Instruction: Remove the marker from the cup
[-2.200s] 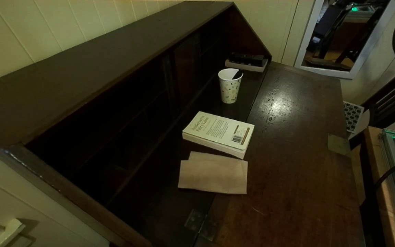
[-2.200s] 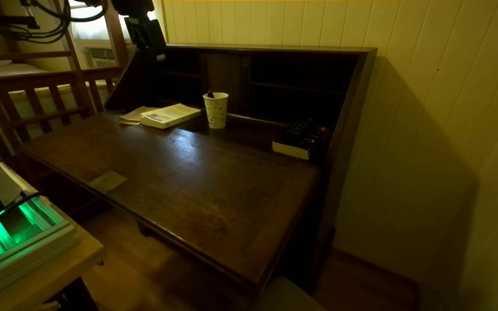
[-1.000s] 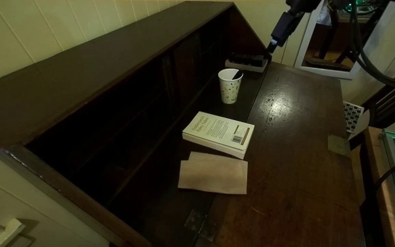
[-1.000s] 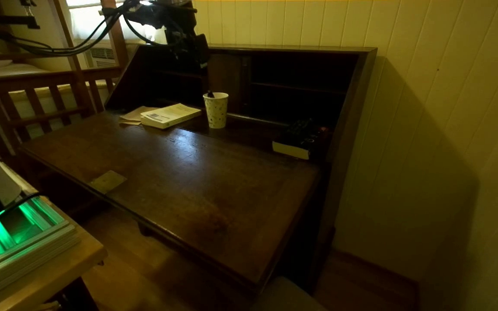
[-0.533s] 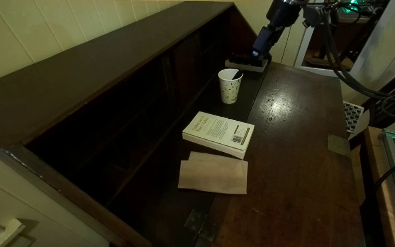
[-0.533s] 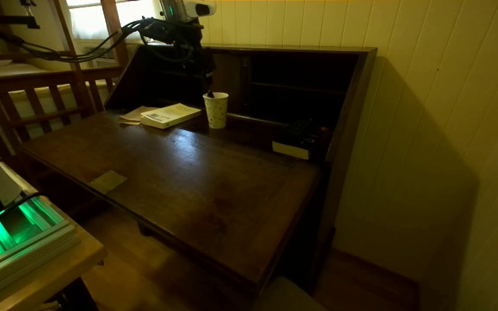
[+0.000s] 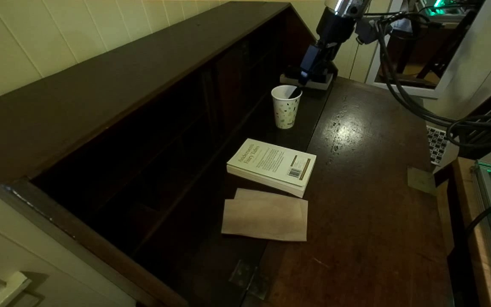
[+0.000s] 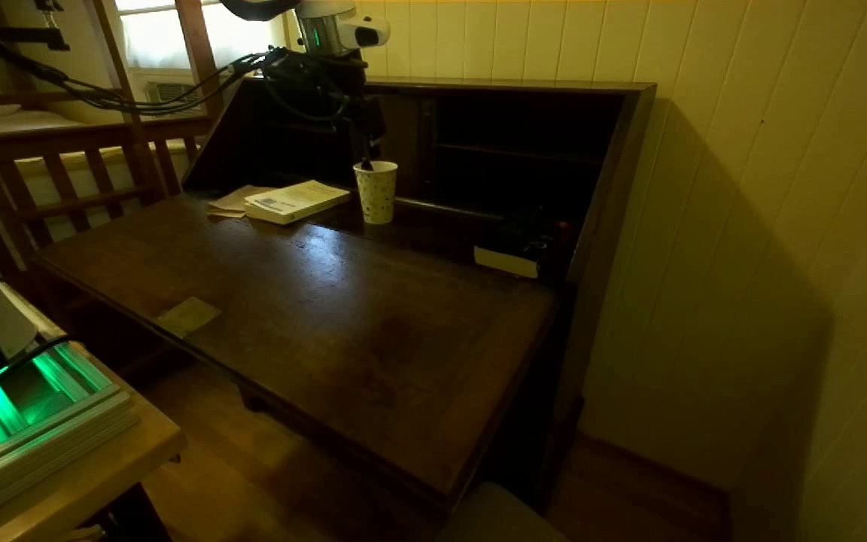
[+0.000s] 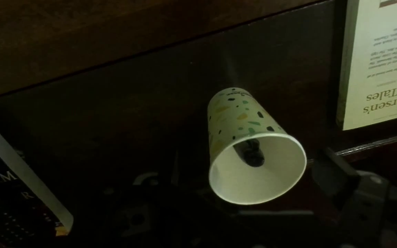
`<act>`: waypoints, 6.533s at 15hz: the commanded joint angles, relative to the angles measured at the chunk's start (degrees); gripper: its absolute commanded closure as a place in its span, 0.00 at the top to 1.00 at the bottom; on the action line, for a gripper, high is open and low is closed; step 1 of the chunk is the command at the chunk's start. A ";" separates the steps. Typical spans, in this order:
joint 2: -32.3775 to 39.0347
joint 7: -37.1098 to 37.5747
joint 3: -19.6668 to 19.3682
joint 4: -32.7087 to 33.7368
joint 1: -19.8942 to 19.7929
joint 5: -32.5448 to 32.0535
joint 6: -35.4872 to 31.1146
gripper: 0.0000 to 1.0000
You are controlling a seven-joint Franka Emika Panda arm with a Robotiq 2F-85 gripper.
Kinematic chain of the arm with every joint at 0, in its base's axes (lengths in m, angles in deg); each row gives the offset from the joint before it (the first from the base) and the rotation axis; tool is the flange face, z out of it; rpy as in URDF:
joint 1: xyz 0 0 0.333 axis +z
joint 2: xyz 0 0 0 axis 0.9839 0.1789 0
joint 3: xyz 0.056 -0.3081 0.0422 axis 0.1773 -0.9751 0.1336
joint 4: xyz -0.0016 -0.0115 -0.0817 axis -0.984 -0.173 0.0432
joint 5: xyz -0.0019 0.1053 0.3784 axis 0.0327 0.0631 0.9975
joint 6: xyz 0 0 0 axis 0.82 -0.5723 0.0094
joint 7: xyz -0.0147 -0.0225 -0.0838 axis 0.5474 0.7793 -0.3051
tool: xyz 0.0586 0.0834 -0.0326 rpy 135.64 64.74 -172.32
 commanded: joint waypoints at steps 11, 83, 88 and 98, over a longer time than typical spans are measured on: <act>4.94 2.83 4.94 4.47 -2.66 0.75 -0.85 0.79; -17.79 -24.18 -3.82 -1.69 -2.41 -1.56 9.89 0.06; -15.94 -35.84 -6.22 -3.33 -2.19 -0.07 2.12 0.06; -9.03 -50.19 -8.44 -3.87 1.95 18.10 -9.03 0.22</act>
